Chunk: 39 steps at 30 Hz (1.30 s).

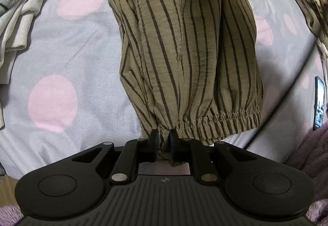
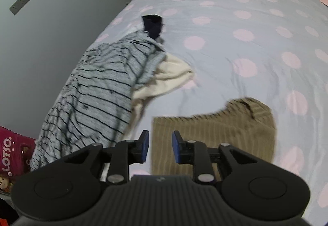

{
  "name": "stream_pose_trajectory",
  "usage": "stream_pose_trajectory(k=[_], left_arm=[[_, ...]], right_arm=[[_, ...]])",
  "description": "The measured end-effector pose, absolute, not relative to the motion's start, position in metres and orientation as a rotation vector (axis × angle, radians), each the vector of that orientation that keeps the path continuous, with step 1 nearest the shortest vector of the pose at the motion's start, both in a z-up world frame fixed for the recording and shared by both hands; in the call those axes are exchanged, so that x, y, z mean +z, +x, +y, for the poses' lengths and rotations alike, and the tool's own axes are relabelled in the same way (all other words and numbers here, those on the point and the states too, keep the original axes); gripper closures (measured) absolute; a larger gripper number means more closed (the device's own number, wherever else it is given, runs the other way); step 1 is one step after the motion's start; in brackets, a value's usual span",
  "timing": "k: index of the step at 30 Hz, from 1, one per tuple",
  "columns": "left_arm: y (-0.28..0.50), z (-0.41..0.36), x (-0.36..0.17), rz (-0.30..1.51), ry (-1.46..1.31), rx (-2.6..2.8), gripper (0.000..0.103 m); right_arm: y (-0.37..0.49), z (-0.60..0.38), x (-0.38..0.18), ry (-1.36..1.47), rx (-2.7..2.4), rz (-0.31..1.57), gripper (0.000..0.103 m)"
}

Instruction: Fold clothes

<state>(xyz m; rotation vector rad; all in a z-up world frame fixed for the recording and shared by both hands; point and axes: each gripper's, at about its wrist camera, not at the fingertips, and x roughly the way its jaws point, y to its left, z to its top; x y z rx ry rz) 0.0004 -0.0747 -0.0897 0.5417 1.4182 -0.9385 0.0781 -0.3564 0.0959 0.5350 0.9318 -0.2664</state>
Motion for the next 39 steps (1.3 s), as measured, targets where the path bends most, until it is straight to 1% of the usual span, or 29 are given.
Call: stream_pose_trajectory(k=[5, 12, 16, 17, 19, 21, 22, 24, 27, 29, 32, 33, 34, 36, 39], left_arm=[[-0.002, -0.057, -0.09, 1.415, 0.472, -0.931, 0.094], [-0.009, -0.032, -0.083, 1.404, 0.379, -0.954, 0.094], [-0.009, -0.013, -0.075, 1.416, 0.278, -0.969, 0.093], [-0.008, -0.007, -0.074, 1.421, 0.247, -0.969, 0.092], [0.009, -0.014, -0.065, 1.423, 0.171, -0.961, 0.087], [0.021, -0.022, -0.062, 1.423, 0.098, -0.948, 0.081], [0.023, -0.026, -0.064, 1.422, 0.065, -0.939, 0.079], [0.03, -0.053, -0.052, 1.415, 0.023, -0.942, 0.078], [0.023, -0.08, -0.054, 1.383, 0.036, -0.959, 0.072], [0.033, -0.1, -0.059, 1.365, 0.067, -0.961, 0.071], [0.03, -0.092, -0.056, 1.365, 0.07, -0.968, 0.071], [0.028, -0.088, -0.055, 1.366, 0.071, -0.971, 0.077], [0.027, -0.085, -0.054, 1.366, 0.071, -0.974, 0.092], [0.024, -0.079, -0.051, 1.367, 0.073, -0.979, 0.102], [0.019, -0.069, -0.047, 1.369, 0.074, -0.986, 0.103]], right_arm=[[0.012, -0.36, 0.078, 0.556, -0.3, 0.952, 0.071], [-0.09, -0.345, 0.028, 0.658, -0.341, 0.984, 0.067], [-0.13, -0.33, 0.001, 0.753, -0.34, 0.993, 0.059], [-0.136, -0.325, -0.004, 0.771, -0.336, 0.993, 0.056], [-0.148, -0.317, -0.016, 0.807, -0.329, 0.994, 0.052], [-0.157, -0.311, -0.029, 0.854, -0.314, 0.998, 0.05], [-0.161, -0.309, -0.034, 0.877, -0.304, 1.001, 0.049], [-0.165, -0.305, -0.044, 0.91, -0.29, 1.008, 0.048], [-0.167, -0.3, -0.05, 0.938, -0.271, 1.004, 0.047], [-0.167, -0.297, -0.053, 0.952, -0.256, 0.999, 0.047], [-0.166, -0.293, -0.057, 0.926, -0.265, 1.004, 0.046], [-0.166, -0.293, -0.058, 0.923, -0.265, 1.007, 0.046], [-0.165, -0.293, -0.059, 0.924, -0.264, 1.009, 0.046], [-0.165, -0.293, -0.061, 0.927, -0.261, 1.014, 0.046], [-0.164, -0.292, -0.065, 0.93, -0.258, 1.021, 0.046]])
